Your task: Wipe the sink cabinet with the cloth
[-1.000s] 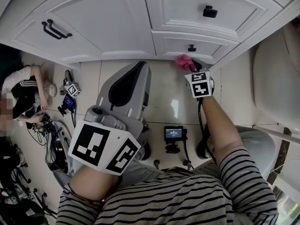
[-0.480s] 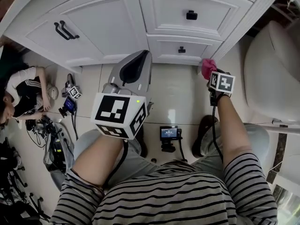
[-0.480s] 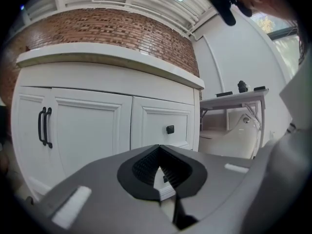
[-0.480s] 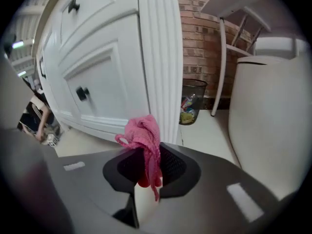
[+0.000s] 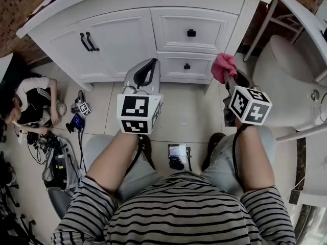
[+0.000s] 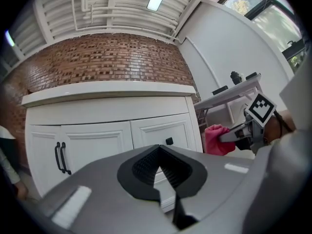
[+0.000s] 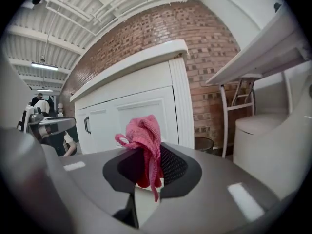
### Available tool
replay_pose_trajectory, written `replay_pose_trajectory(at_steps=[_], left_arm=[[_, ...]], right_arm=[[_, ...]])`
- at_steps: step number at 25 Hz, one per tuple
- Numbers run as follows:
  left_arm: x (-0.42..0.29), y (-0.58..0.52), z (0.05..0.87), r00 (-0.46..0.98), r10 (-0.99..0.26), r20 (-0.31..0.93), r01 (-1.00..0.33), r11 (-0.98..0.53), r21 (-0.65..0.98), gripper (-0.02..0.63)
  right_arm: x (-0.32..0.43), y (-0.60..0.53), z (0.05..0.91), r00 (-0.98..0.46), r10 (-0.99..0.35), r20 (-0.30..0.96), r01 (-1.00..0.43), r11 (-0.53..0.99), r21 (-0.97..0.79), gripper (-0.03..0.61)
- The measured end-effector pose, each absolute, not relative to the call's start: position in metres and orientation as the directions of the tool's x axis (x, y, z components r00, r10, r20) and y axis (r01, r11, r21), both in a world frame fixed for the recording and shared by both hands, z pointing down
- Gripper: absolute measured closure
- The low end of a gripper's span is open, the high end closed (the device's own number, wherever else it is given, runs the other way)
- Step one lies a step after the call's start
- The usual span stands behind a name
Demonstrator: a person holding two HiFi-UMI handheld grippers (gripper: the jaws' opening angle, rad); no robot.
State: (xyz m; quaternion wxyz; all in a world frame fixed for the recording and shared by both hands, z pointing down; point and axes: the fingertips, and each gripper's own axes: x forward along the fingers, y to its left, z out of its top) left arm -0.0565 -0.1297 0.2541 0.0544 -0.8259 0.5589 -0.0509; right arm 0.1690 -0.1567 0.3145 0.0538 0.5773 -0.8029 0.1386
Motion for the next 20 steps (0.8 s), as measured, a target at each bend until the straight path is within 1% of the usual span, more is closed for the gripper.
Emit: replay_pose_trajectory(at_steps=[4,8,12,15,20], left_arm=[[-0.063,-0.114,0.265,0.344,-0.938,0.033,-0.938,-0.345,-0.040,0.612],[-0.063,-0.119,0.276,0.350,-0.935,0.056,-0.934,-0.353,-0.053,0.612],[-0.067,-0.122,0.284,0.365,-0.927,0.083,-0.931,-0.366,0.011,0.612],[-0.069,-0.127,0.295,0.364,-0.925,0.110,-0.931,-0.364,0.026,0.612],[-0.068,-0.133,0.301,0.358,-0.925,0.130,-0.934,-0.356,0.038,0.612]], right_arm=[[0.164,-0.136,0.310,-0.303,-0.939,0.165,-0.948,0.280,-0.151,0.508],[0.157,-0.130,0.303,-0.285,-0.952,0.107,-0.956,0.276,-0.096,0.508],[0.160,-0.126,0.293,-0.258,-0.965,0.056,-0.965,0.254,-0.061,0.509],[0.162,-0.127,0.293,-0.252,-0.967,0.043,-0.967,0.250,-0.044,0.511],[0.163,-0.128,0.297,-0.257,-0.965,0.060,-0.965,0.253,-0.061,0.511]])
